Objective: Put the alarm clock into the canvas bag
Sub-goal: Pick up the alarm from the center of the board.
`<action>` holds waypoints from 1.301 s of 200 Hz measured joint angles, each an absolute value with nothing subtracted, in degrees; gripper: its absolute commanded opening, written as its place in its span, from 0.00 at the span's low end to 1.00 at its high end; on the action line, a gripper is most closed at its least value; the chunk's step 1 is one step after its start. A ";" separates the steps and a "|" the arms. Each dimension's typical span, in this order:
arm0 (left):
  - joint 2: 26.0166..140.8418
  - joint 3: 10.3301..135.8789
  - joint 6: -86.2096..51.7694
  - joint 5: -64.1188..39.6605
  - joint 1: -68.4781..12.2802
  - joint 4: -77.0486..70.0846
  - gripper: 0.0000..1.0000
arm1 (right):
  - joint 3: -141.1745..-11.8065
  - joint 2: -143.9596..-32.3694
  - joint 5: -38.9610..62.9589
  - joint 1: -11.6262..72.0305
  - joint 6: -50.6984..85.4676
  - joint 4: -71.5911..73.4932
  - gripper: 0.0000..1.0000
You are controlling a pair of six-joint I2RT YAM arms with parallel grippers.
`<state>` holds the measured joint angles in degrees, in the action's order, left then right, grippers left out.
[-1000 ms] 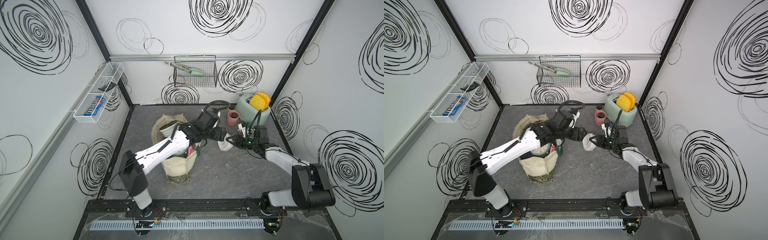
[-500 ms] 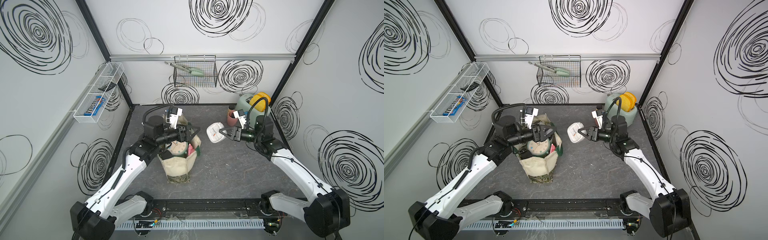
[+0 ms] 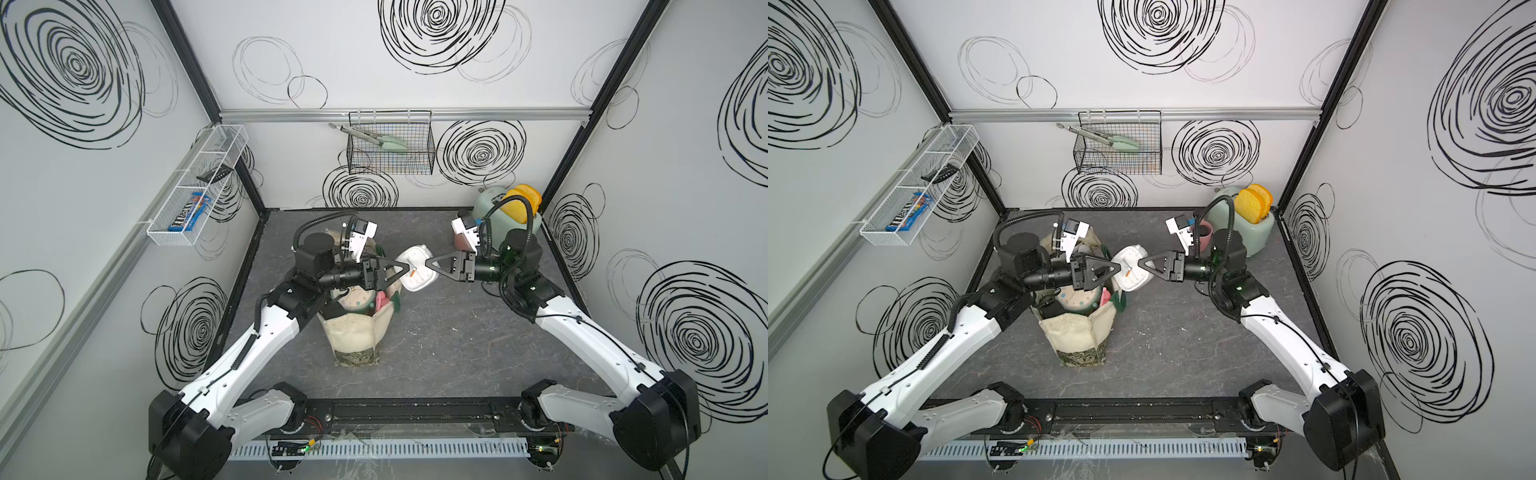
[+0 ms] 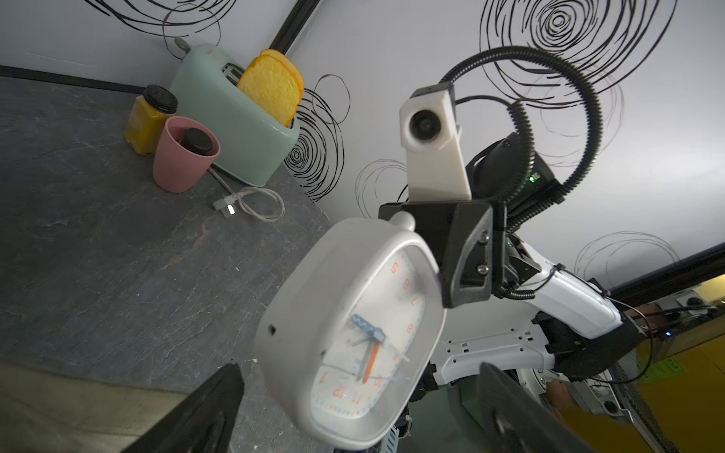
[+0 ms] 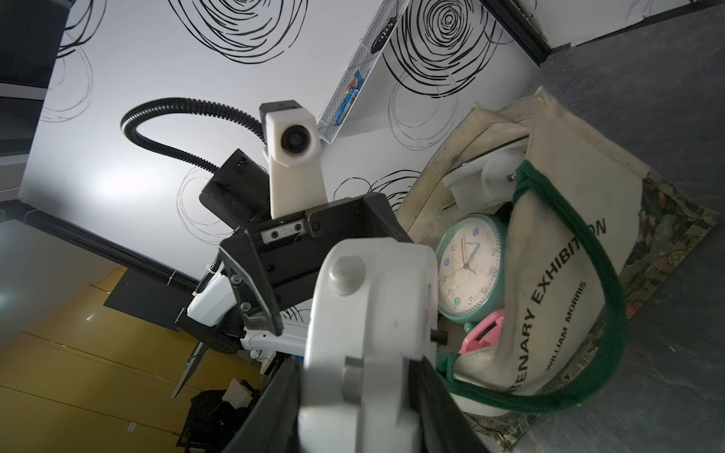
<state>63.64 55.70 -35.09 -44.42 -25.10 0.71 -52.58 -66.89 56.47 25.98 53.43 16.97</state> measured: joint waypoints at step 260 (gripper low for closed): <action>51.09 52.60 -41.89 -29.41 -17.39 12.58 0.17 | -61.95 -77.01 51.27 28.71 44.29 13.08 0.98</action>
<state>51.09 52.60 -41.89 -29.41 -17.39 12.58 -61.95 -77.01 51.27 28.71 44.29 13.08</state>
